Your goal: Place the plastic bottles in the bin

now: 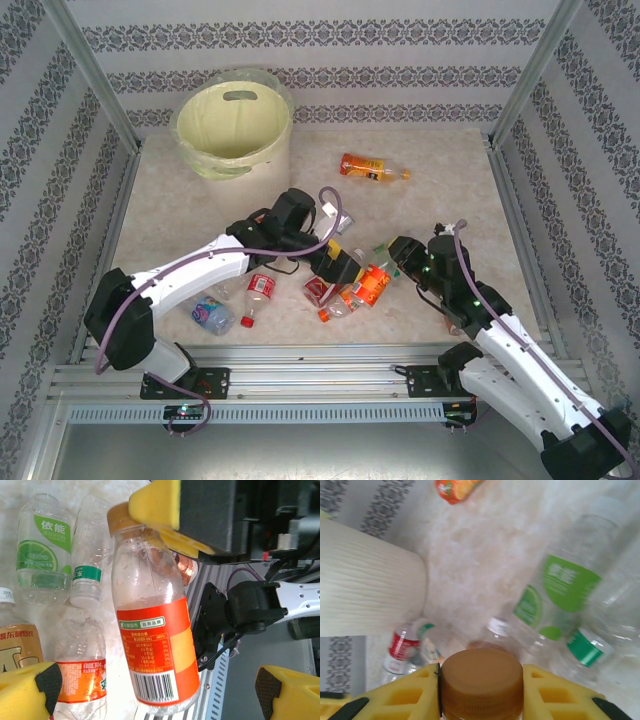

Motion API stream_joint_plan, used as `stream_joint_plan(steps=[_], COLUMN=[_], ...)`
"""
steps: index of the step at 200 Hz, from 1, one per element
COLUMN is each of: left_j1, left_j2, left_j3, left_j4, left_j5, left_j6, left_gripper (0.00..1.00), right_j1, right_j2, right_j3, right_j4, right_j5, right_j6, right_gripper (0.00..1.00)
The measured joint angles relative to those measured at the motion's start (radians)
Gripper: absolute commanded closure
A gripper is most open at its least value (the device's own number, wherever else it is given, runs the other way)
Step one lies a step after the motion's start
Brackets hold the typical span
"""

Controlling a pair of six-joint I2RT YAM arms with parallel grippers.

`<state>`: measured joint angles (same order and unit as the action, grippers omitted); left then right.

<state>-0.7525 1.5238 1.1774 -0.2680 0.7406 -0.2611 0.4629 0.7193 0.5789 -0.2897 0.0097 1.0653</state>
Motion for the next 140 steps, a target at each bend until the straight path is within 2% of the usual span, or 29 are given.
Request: stream_joint_plan(steps=[83, 127, 140], left_j1=[0.000, 0.000, 0.000], left_j2=[0.080, 0.114, 0.115], left_j3=[0.027, 0.035, 0.036], left_j4=[0.018, 0.018, 0.019], left_j5=[0.059, 0.081, 0.092], left_j6=[-0.074, -0.088, -0.084], left_gripper=[0.02, 0.17, 0.27], right_j1=[0.023, 0.026, 0.026], right_j2=[0.097, 0.098, 0.098], right_j3=[0.023, 0.039, 0.041], right_j4=[0.204, 0.242, 0.243], right_j5=[-0.053, -0.054, -0.054], right_j6=[0.004, 0.004, 0.004], right_gripper=[0.67, 0.67, 0.67])
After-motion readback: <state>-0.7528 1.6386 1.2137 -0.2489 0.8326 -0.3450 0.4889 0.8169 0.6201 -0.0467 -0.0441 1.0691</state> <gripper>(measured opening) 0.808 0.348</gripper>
